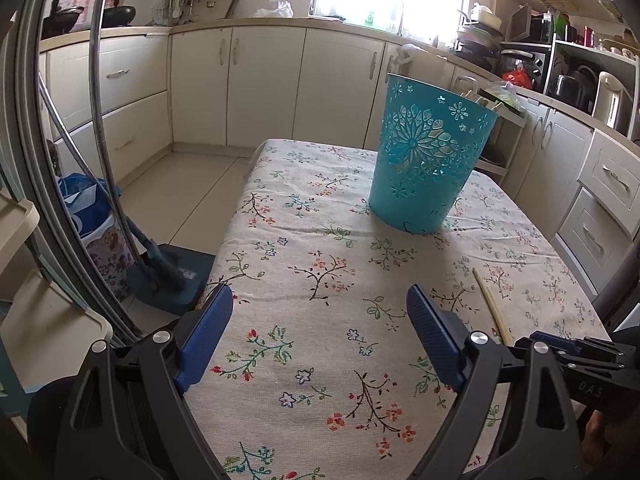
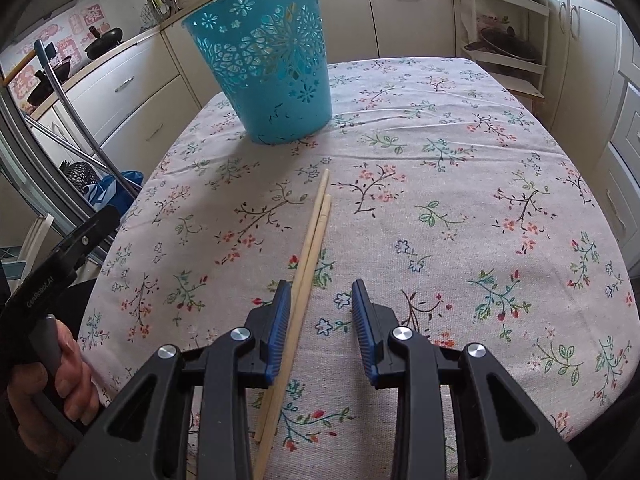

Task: Organize utensils
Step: 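Move the open right gripper back to the sticks on the tablecloth, then close the right gripper on a stick while the left gripper grasps another stick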

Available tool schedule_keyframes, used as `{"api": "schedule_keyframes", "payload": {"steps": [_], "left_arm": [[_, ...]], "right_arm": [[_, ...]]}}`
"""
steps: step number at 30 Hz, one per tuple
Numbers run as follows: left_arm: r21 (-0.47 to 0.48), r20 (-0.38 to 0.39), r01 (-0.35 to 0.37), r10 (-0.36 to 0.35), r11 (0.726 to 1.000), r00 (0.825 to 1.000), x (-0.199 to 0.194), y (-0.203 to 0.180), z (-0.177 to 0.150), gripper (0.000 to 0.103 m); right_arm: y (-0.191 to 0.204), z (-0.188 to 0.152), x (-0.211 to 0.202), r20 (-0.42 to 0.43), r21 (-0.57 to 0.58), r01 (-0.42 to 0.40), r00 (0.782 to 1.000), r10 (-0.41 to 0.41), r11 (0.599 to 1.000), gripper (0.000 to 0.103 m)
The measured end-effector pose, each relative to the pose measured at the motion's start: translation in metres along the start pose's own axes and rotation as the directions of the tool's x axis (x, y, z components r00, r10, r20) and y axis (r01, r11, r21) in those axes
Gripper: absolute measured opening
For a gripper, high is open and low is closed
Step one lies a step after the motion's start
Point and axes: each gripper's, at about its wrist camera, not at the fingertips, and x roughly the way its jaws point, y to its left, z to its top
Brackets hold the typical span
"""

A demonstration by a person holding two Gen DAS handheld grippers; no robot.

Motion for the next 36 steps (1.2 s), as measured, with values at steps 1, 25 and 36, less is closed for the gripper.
{"api": "schedule_keyframes", "payload": {"steps": [1,25,36], "left_arm": [[0.004,-0.002,-0.001,0.001,1.000,1.000,0.000,-0.001,0.000,0.085],[0.087,-0.057,0.087,-0.082,0.992,0.995,0.010,-0.055,0.012,0.085],[0.277,-0.290,0.131,-0.047,0.952,0.956,0.089,-0.154,0.010,0.074]], "right_arm": [[-0.001,0.000,0.000,0.002,0.004,-0.004,1.000,0.004,1.000,0.032],[-0.006,0.017,0.016,0.011,-0.145,0.068,0.998,-0.067,0.987,0.006],[-0.050,0.018,0.007,0.049,-0.007,0.023,0.999,-0.023,1.000,0.006]]}}
